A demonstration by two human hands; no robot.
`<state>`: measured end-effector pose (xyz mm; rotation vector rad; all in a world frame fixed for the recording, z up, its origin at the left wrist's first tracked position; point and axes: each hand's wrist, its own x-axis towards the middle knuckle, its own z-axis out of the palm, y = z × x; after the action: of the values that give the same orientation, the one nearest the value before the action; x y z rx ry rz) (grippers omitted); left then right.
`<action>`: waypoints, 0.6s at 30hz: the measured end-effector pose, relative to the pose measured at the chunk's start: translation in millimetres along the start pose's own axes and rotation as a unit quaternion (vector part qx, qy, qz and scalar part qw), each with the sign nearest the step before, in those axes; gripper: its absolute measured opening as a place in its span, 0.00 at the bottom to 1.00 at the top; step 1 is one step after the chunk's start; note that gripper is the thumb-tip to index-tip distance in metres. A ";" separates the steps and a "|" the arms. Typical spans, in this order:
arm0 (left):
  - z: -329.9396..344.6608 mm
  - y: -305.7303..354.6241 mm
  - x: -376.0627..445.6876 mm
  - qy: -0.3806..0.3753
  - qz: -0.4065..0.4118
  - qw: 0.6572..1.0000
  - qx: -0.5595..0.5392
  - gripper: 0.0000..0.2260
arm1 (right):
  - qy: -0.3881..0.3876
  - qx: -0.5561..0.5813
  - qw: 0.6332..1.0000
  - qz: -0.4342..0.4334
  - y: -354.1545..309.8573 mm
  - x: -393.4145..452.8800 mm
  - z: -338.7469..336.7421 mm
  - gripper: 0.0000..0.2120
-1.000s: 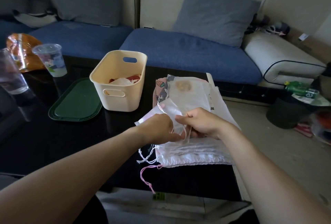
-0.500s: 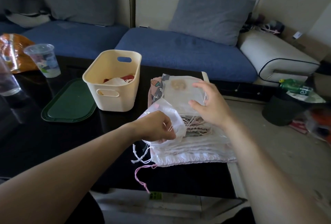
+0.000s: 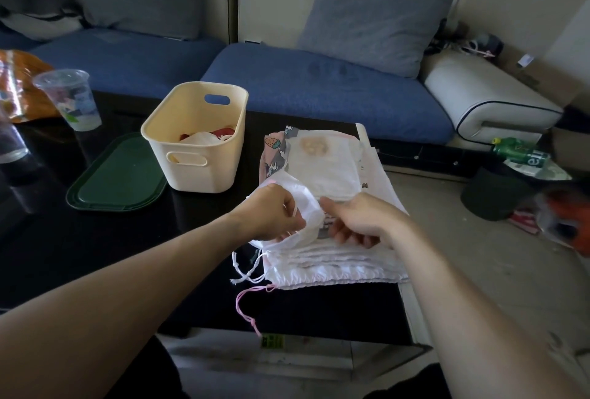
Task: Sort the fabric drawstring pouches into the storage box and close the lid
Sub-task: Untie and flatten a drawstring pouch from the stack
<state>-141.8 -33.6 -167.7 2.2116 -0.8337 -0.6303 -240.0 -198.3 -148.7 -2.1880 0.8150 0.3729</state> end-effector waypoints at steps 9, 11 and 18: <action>5.9 3.7 -3.4 -0.007 0.039 0.999 0.004 0.11 | 0.059 0.101 0.993 -0.012 -5.0 1.4 5.8 0.11; 8.2 3.4 -4.2 -0.022 0.041 0.999 -0.003 0.11 | 0.088 0.097 0.991 -0.034 -6.3 1.8 6.9 0.11; 17.8 2.0 -5.2 -0.061 0.027 0.997 -0.024 0.08 | 0.140 0.180 0.969 -0.092 -9.4 1.9 12.6 0.14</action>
<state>-157.3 -38.6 -176.8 2.1166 -0.9266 -0.7584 -232.5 -185.0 -152.8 -1.9714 0.7523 -0.1728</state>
